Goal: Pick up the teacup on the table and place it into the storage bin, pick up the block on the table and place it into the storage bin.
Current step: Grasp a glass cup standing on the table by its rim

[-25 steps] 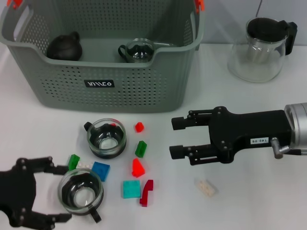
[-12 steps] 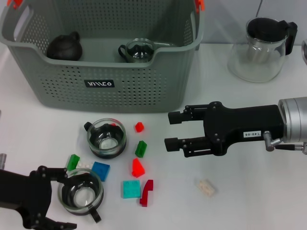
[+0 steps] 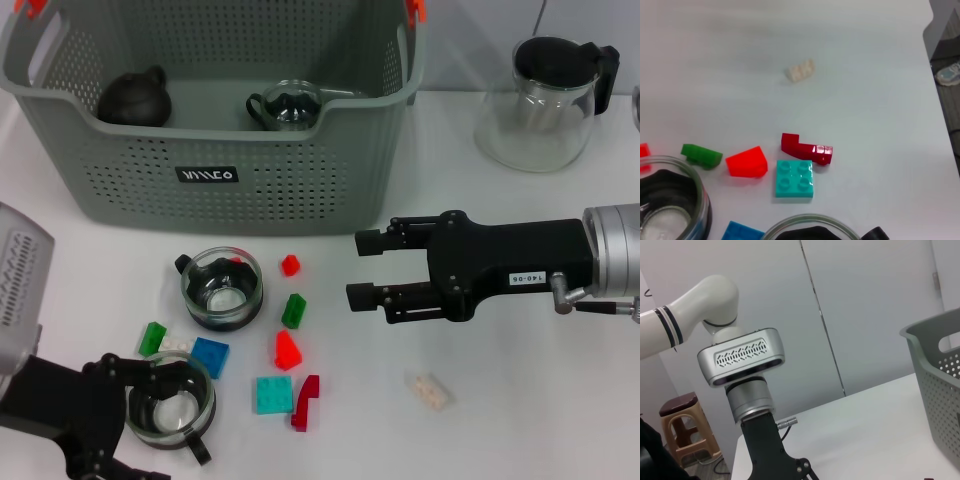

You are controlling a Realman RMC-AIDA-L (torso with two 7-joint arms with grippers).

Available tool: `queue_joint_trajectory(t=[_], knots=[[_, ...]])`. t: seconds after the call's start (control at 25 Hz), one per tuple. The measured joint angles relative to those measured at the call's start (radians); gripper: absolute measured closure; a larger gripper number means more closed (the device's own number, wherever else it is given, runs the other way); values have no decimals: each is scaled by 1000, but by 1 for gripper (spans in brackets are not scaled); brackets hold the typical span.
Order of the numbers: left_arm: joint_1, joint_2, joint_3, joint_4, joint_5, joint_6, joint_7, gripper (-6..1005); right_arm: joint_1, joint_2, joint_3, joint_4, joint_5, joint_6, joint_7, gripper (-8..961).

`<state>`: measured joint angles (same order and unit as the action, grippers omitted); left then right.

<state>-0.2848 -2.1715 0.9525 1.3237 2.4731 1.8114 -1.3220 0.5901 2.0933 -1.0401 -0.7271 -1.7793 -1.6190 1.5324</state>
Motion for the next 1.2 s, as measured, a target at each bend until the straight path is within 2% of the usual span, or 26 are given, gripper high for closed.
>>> queue_joint_trajectory(t=[0.28,0.52,0.64,0.84,1.2], knots=[[-10,1,31,-18,10,-20,-38,74,-1,-3,3,13,0,8,-8,192],[-13,3,43,-25,18,-29,-54,180,-1,-5,3,14,0,18,-9,192],[-16,2,57,-23,42,-31,-64,315,-1,-6,3,14,0,18,-8,192],[-20,1,92,-20,63,-41,-87,440,0,-8,4,14,0,18,-9,192],[-29,1,94,-19,67,-47,-89,540,-3,-9,17,14,3,18,-11,192]])
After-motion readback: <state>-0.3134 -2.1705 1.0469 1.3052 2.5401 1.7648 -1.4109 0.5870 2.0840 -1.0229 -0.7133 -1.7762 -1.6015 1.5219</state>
